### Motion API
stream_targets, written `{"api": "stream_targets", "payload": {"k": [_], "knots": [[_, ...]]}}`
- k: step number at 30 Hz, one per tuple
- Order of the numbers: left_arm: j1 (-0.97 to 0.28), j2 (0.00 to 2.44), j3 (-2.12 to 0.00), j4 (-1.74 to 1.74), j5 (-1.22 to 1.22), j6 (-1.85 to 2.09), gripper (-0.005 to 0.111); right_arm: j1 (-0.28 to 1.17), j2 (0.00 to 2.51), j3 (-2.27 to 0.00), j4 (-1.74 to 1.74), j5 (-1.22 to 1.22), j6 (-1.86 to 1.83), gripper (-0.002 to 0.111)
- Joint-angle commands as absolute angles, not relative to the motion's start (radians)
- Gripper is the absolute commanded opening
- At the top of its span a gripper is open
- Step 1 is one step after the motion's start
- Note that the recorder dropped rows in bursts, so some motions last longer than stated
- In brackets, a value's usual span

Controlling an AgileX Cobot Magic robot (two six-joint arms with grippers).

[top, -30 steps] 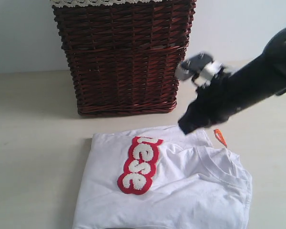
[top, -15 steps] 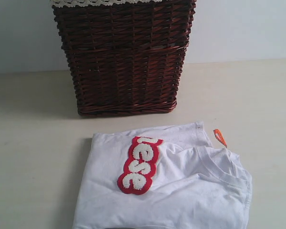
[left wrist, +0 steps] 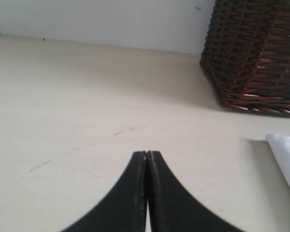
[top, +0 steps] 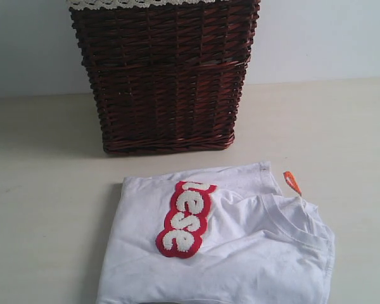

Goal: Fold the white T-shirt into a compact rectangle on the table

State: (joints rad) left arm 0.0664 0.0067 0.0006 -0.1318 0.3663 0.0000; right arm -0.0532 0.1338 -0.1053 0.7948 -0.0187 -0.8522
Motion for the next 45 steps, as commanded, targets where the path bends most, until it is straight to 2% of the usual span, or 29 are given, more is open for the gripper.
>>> {"api": "stream_targets", "payload": {"k": [1, 2, 6, 11, 19, 42, 45], "knots": [[0.06, 0.0, 0.0, -0.134, 0.358, 0.0, 0.0, -0.058, 0.041, -0.005, 0.242, -0.006, -0.202, 0.012], [0.06, 0.0, 0.0, -0.134, 0.358, 0.0, 0.0, -0.058, 0.0, 0.0, 0.161, 0.019, -0.037, 0.012], [0.06, 0.0, 0.0, -0.134, 0.359, 0.0, 0.0, -0.058, 0.0, 0.0, 0.166, 0.377, -0.023, 0.012], [0.06, 0.0, 0.0, -0.134, 0.359, 0.0, 0.0, -0.058, 0.0, 0.0, 0.166, 0.384, -0.016, 0.012], [0.06, 0.0, 0.0, -0.134, 0.359, 0.0, 0.0, 0.047, 0.0, 0.0, 0.142, 0.382, 0.007, 0.012], [0.06, 0.0, 0.0, -0.134, 0.359, 0.0, 0.0, 0.047, 0.0, 0.0, 0.135, 0.37, 0.012, 0.012], [0.06, 0.0, 0.0, -0.134, 0.359, 0.0, 0.0, 0.047, 0.0, 0.0, 0.0, 0.284, 0.012, 0.012]]}}
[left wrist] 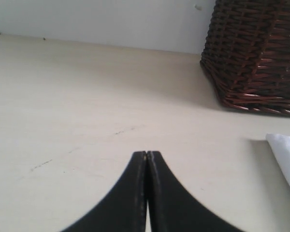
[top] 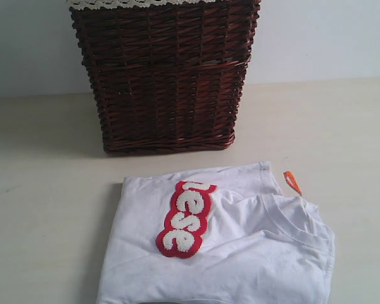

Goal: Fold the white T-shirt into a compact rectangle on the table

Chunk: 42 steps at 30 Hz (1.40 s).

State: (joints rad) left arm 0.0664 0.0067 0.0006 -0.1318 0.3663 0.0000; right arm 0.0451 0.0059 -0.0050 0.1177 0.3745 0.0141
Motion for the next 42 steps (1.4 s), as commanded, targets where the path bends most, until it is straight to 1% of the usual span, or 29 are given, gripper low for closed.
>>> {"api": "stream_targets", "payload": {"k": [1, 5, 6, 8, 10, 13, 17, 23, 42], "knots": [[0.06, 0.0, 0.0, -0.134, 0.359, 0.0, 0.0, 0.047, 0.0, 0.0, -0.027, 0.259, 0.012, 0.012], [0.068, 0.0, 0.0, -0.134, 0.352, 0.0, 0.0, 0.047, 0.0, 0.0, -0.025, 0.258, 0.012, 0.012], [0.079, 0.0, 0.0, -0.134, 0.352, 0.0, 0.0, 0.047, 0.0, 0.0, -0.025, 0.256, 0.012, 0.012], [0.147, 0.0, 0.0, -0.134, 0.352, 0.0, 0.0, 0.047, 0.0, 0.0, -0.025, 0.256, 0.012, 0.012], [0.179, 0.0, 0.0, -0.134, 0.352, 0.0, 0.0, 0.047, 0.0, 0.0, -0.025, 0.24, 0.012, 0.012], [0.177, 0.0, 0.0, -0.134, 0.355, 0.0, 0.0, 0.047, 0.0, 0.0, -0.025, 0.235, 0.012, 0.012], [0.15, 0.0, 0.0, -0.134, 0.346, 0.0, 0.0, 0.047, 0.0, 0.0, -0.025, 0.213, 0.012, 0.012], [0.02, 0.0, 0.0, -0.134, 0.344, 0.0, 0.0, 0.047, 0.0, 0.0, -0.025, 0.213, 0.012, 0.012], [0.021, 0.0, 0.0, -0.134, 0.318, 0.0, 0.0, 0.047, 0.0, 0.0, 0.0, 0.216, 0.012, 0.012]]}}
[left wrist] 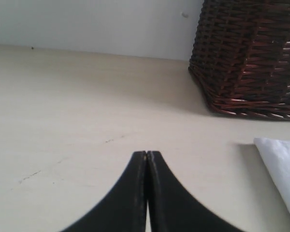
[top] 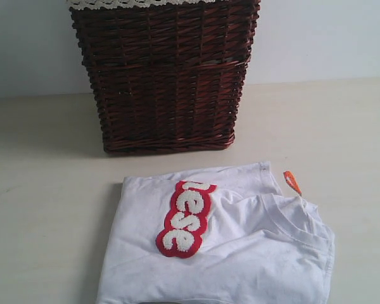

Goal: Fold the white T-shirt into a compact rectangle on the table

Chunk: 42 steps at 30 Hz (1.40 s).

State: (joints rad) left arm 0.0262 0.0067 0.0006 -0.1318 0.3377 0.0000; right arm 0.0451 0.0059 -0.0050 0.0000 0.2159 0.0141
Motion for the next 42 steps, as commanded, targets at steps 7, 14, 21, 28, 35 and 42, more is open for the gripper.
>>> {"api": "stream_targets", "payload": {"k": [7, 14, 21, 28, 35, 42], "knots": [[0.021, 0.0, 0.0, -0.134, 0.356, 0.0, 0.0, 0.047, 0.0, 0.0, 0.0, 0.211, 0.012, 0.012], [0.021, 0.0, 0.0, -0.134, 0.356, 0.0, 0.0, 0.047, 0.0, 0.0, 0.0, 0.211, 0.012, 0.012], [0.021, 0.0, 0.0, -0.134, 0.356, 0.0, 0.0, 0.047, 0.0, 0.0, 0.0, 0.211, 0.012, 0.012], [0.021, 0.0, 0.0, -0.134, 0.356, 0.0, 0.0, 0.047, 0.0, 0.0, 0.0, 0.211, 0.012, 0.012], [0.021, 0.0, 0.0, -0.134, 0.356, 0.0, 0.0, 0.047, 0.0, 0.0, 0.0, 0.211, 0.012, 0.012], [0.021, 0.0, 0.0, -0.134, 0.356, 0.0, 0.0, 0.047, 0.0, 0.0, 0.0, 0.211, 0.012, 0.012]]}}
